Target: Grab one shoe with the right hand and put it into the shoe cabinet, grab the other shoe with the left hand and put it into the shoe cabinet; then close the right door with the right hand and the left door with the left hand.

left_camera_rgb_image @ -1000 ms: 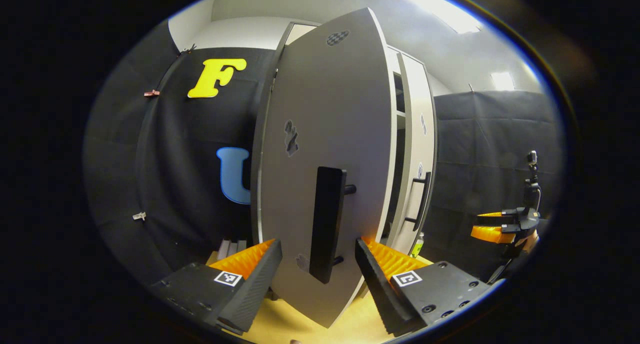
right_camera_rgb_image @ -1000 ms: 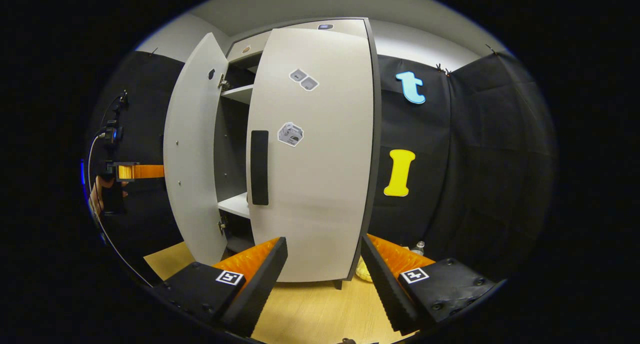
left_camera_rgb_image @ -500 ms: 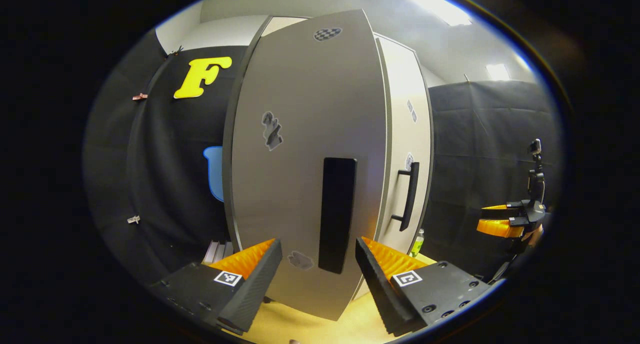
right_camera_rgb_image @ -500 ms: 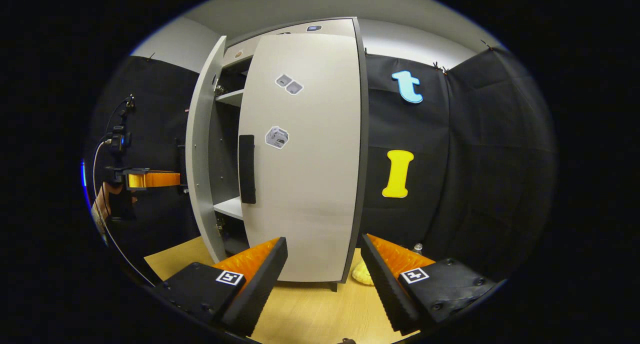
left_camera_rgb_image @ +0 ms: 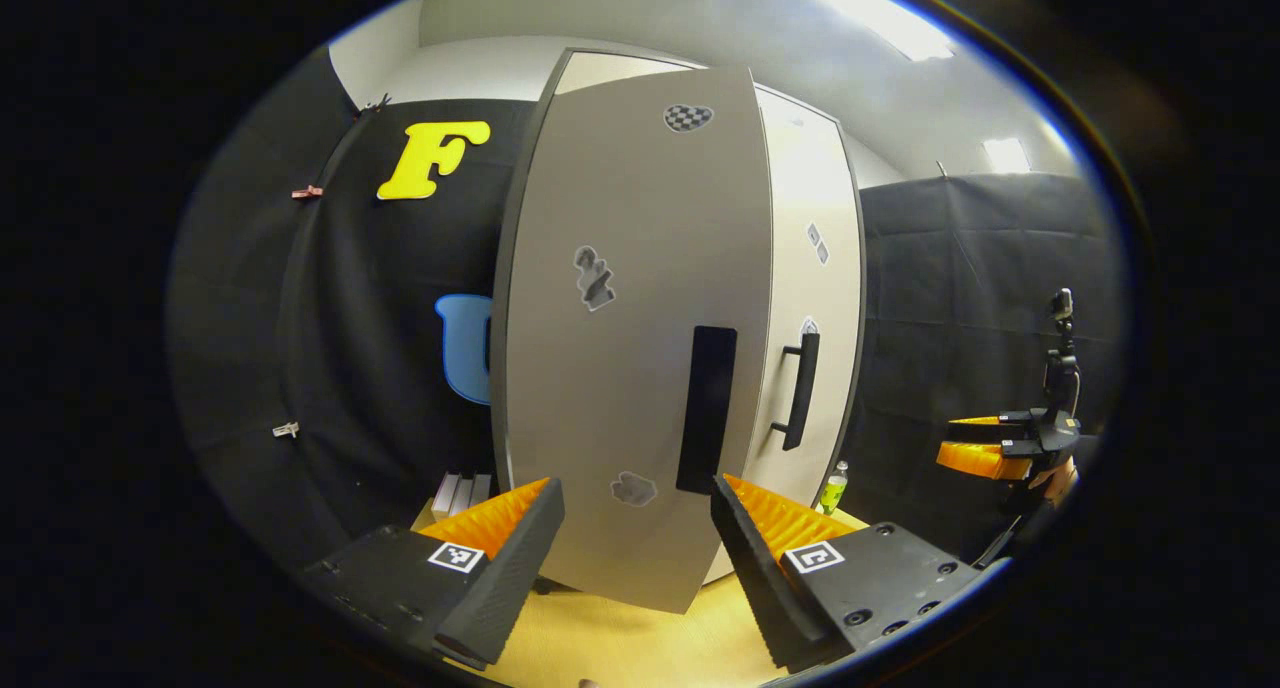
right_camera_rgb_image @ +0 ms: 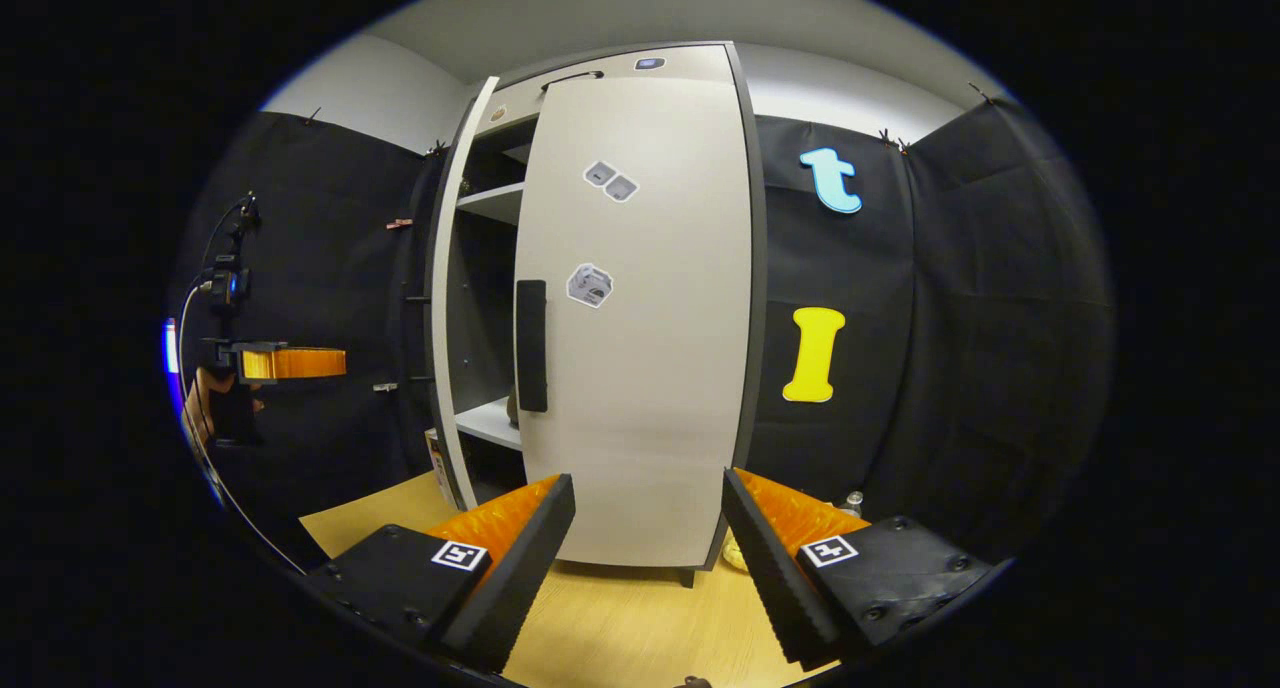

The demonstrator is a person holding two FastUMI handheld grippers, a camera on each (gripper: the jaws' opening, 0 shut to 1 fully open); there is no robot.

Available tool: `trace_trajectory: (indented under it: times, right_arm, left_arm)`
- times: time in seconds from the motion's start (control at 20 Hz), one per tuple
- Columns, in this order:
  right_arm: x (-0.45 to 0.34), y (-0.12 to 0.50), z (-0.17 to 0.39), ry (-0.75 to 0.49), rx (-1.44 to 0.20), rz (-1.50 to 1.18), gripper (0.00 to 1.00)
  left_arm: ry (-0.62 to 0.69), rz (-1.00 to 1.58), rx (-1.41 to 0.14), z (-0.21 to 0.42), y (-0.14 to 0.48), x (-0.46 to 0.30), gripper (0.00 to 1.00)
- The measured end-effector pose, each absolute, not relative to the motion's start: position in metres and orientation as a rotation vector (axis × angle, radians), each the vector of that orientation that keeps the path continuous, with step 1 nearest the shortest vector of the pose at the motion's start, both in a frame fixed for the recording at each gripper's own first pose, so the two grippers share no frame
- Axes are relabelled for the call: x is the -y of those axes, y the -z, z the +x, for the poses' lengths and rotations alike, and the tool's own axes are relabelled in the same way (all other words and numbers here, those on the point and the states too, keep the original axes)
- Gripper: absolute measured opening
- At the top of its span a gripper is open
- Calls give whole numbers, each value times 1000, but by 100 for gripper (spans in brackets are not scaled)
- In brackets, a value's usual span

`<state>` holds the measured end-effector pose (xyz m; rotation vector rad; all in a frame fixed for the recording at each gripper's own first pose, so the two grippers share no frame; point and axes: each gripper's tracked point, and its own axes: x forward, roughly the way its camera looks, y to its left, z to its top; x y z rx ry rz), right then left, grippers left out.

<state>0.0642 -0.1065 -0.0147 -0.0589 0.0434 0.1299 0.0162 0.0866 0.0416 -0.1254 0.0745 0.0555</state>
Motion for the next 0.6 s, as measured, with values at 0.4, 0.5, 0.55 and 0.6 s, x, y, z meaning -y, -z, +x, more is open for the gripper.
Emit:
trace_trajectory:
  times: [0.4,0.5,0.55,0.6]
  right_arm:
    - [71,14,53,-150,-41,-70,98]
    - [65,14,51,-151,-39,-63,98]
    - [63,14,50,-152,-39,-63,98]
    - [61,14,50,-152,-39,-64,98]
  left_arm:
    - [-45,-160,-86,-13,-34,-98,94]
    - [-36,-155,-84,-15,-36,-96,94]
    - [-28,-154,-82,-15,-36,-92,94]
    - [-17,-157,-79,-14,-36,-89,94]
